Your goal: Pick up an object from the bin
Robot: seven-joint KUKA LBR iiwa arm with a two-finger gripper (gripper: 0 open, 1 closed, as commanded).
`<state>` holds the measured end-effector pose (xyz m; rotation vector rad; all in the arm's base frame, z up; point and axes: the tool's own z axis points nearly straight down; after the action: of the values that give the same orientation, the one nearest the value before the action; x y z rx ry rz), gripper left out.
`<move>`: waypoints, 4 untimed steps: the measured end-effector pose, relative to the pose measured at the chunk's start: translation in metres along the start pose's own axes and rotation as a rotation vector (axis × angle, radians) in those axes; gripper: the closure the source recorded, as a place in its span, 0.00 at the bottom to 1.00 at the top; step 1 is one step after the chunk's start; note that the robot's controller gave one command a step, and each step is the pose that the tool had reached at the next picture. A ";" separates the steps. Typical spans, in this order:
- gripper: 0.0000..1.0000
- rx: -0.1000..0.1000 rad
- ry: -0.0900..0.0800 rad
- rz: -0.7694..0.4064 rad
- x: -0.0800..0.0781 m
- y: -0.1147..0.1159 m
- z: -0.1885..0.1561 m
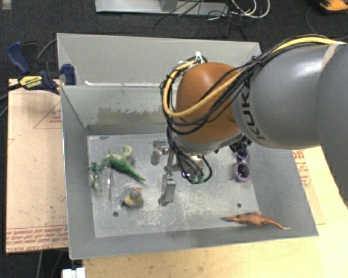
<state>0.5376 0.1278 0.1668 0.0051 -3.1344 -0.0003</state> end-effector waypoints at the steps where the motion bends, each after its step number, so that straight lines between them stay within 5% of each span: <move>1: 0.00 -0.001 -0.008 0.004 -0.002 -0.001 -0.005; 2: 0.00 -0.001 -0.004 -0.128 0.022 0.015 0.079; 3: 0.00 -0.002 -0.009 -0.036 -0.003 0.098 0.097; 4: 1.00 -0.002 -0.007 -0.437 -0.026 0.068 0.096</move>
Offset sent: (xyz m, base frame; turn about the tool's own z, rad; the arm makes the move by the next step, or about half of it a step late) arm -0.0278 0.0170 -0.0932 -0.1510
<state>0.5627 0.1957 0.0703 0.6863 -3.0656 -0.0064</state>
